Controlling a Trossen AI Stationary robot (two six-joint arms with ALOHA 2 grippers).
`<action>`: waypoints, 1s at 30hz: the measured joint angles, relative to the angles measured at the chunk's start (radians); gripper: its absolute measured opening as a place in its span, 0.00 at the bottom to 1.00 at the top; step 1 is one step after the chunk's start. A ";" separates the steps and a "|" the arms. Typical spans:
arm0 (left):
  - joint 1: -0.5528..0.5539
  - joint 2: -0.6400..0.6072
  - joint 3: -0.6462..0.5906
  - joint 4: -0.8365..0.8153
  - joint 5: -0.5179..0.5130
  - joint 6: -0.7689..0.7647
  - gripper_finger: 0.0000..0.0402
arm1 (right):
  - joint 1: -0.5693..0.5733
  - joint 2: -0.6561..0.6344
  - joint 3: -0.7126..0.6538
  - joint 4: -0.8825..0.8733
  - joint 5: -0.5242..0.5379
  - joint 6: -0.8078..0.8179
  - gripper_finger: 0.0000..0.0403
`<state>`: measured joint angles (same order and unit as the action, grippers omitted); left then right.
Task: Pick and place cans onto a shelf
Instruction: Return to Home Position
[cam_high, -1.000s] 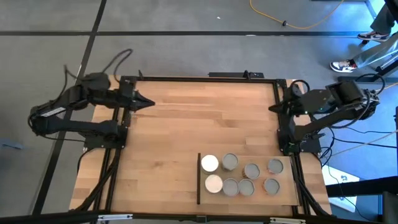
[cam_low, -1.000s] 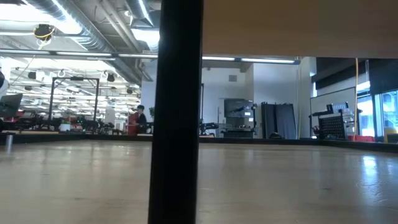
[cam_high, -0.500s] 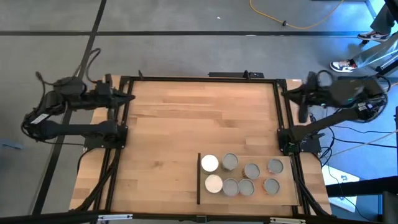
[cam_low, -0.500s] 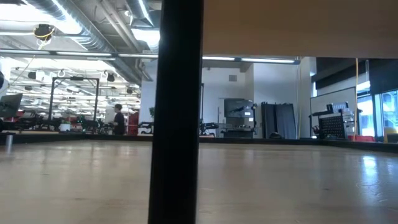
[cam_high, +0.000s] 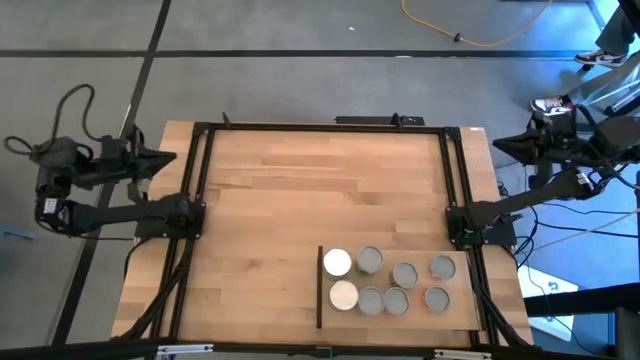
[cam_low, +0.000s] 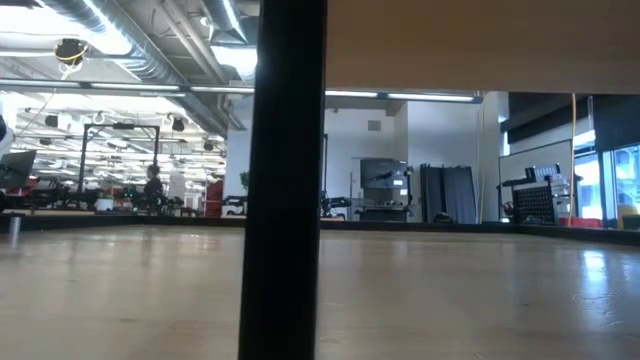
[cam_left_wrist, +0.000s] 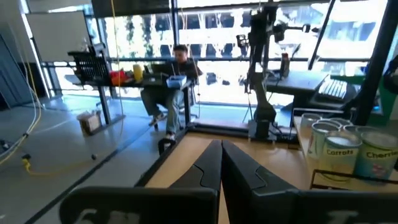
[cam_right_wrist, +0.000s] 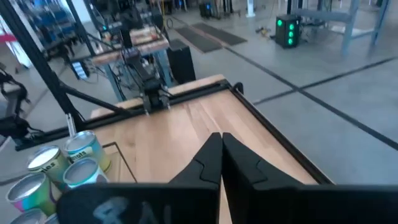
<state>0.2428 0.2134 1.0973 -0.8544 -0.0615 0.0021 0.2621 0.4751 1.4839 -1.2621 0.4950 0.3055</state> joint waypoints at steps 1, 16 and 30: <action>0.000 -0.014 0.000 0.001 0.000 0.000 0.00 | 0.001 -0.023 -0.012 0.004 -0.002 -0.005 0.02; 0.000 -0.210 -0.005 -0.036 0.103 -0.021 0.00 | 0.000 -0.386 -0.320 0.111 -0.051 0.030 0.02; -0.001 -0.207 -0.129 -0.065 0.157 -0.074 0.00 | -0.001 -0.469 -0.543 0.337 -0.257 -0.051 0.02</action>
<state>0.2418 0.0065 0.9685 -0.9193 0.0957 -0.0717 0.2611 0.0059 0.9411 -0.9254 0.2377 0.2549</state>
